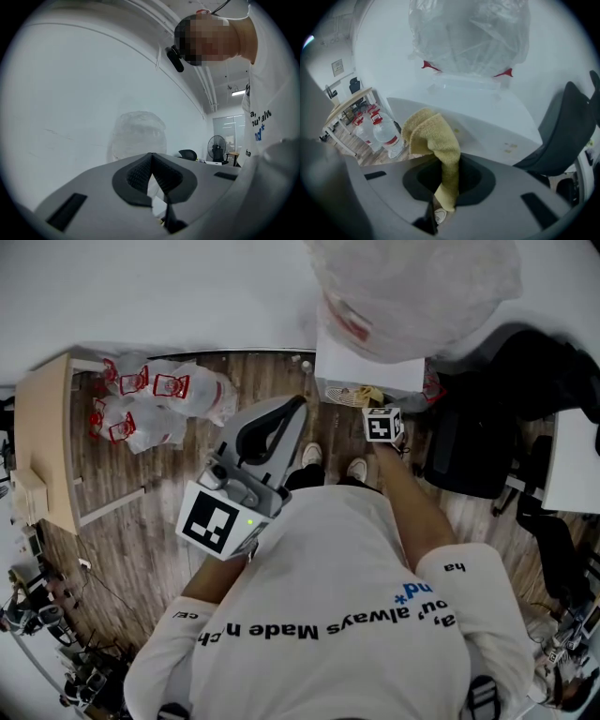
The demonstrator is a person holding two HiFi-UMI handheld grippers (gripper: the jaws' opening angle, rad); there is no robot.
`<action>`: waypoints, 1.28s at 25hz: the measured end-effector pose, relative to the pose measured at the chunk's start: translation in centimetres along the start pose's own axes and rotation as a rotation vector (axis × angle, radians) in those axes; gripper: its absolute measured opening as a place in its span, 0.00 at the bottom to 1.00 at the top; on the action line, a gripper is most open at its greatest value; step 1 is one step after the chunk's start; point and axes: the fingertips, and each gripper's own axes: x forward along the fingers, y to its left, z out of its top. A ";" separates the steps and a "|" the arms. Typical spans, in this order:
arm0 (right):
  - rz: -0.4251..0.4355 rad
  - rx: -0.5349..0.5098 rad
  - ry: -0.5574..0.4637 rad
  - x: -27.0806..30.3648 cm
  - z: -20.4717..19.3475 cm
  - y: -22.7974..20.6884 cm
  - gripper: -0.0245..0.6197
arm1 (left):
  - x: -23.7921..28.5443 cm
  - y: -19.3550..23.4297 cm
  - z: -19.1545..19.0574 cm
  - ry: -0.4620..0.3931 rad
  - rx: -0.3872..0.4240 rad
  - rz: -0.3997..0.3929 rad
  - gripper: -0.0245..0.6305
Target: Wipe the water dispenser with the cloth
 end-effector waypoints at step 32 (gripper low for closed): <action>-0.104 0.078 -0.003 -3.0 -3.1 -10.6 0.13 | 4.6 -5.4 -0.9 -0.009 -0.021 -0.082 0.07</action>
